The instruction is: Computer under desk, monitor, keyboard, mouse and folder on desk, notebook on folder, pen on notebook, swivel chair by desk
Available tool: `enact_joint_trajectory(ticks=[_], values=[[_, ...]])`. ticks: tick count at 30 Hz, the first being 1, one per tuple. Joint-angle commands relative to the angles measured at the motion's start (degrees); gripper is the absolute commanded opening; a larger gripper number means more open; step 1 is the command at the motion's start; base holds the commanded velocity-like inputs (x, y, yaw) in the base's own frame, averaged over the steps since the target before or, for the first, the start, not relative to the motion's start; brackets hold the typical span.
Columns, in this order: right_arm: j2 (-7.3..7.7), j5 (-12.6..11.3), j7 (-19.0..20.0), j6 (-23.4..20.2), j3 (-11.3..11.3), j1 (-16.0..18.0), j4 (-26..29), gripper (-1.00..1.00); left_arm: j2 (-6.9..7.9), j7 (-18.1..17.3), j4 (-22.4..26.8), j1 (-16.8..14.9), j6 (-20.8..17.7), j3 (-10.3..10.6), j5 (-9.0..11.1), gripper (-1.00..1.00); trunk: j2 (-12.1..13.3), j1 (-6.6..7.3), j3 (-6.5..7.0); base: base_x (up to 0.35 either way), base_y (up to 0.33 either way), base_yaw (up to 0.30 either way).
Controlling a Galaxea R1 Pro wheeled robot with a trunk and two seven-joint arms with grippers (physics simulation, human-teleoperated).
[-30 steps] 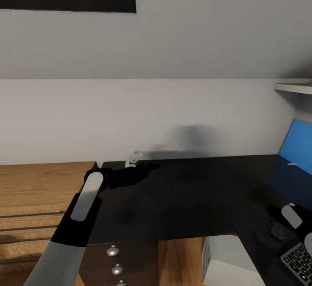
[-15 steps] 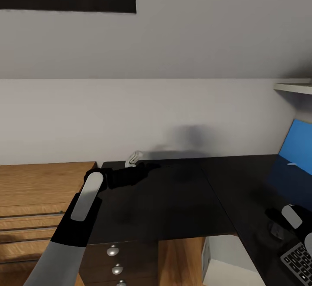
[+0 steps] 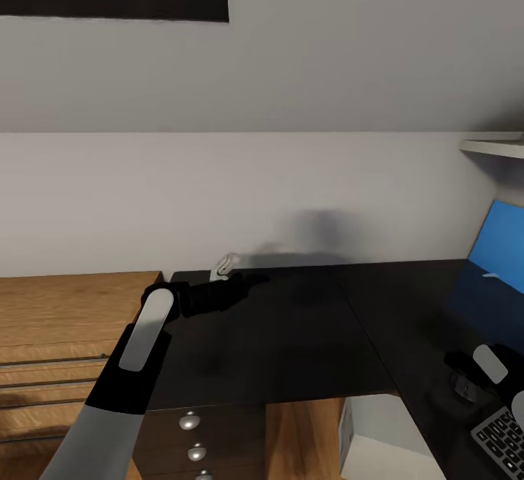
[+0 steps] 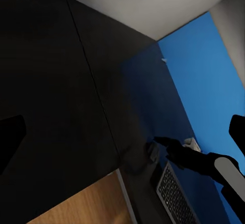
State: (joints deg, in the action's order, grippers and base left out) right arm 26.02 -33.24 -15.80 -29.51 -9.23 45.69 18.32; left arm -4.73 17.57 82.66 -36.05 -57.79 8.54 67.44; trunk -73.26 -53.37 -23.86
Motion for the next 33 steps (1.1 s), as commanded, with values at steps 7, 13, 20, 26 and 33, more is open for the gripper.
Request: enact_joint_trajectory(ticks=[7, 13, 20, 26, 33], values=[[0.0, -0.6, -0.45, -0.18, -0.08, 0.02, 0.05, 1.0, -0.02, 0.56, 0.11, -0.05, -0.13, -0.02, 0.59, 1.0, -0.04, 0.0, -0.07, 0.0, 0.0, 0.0], [0.0, -0.6, -0.46, -0.16, -0.08, 0.02, 0.05, 1.0, -0.02, 0.57, 0.1, -0.02, -0.13, 0.0, 0.59, 1.0, -0.04, 0.0, -0.07, 0.0, 0.0, 0.0], [0.03, -0.59, -0.41, -0.19, -0.08, 0.02, 0.1, 1.0, -0.06, 0.61, -0.02, -0.06, -0.13, 0.02, 0.67, 1.0, -0.04, 0.0, -0.07, 0.0, 0.0, 0.0], [0.06, -0.6, -0.41, -0.12, -0.08, 0.02, 0.11, 1.0, -0.22, 0.62, -0.33, -0.05, 0.0, 0.06, 0.74, 1.0, -0.04, 0.0, -0.07, 0.0, 0.0, 0.0], [0.01, -0.6, -0.42, -0.1, -0.06, 0.02, 0.11, 1.0, -0.34, 0.7, -0.77, -0.07, 0.18, 0.07, 0.73, 1.0, -0.44, -0.22, -0.25, 0.0, 0.0, 0.0]])
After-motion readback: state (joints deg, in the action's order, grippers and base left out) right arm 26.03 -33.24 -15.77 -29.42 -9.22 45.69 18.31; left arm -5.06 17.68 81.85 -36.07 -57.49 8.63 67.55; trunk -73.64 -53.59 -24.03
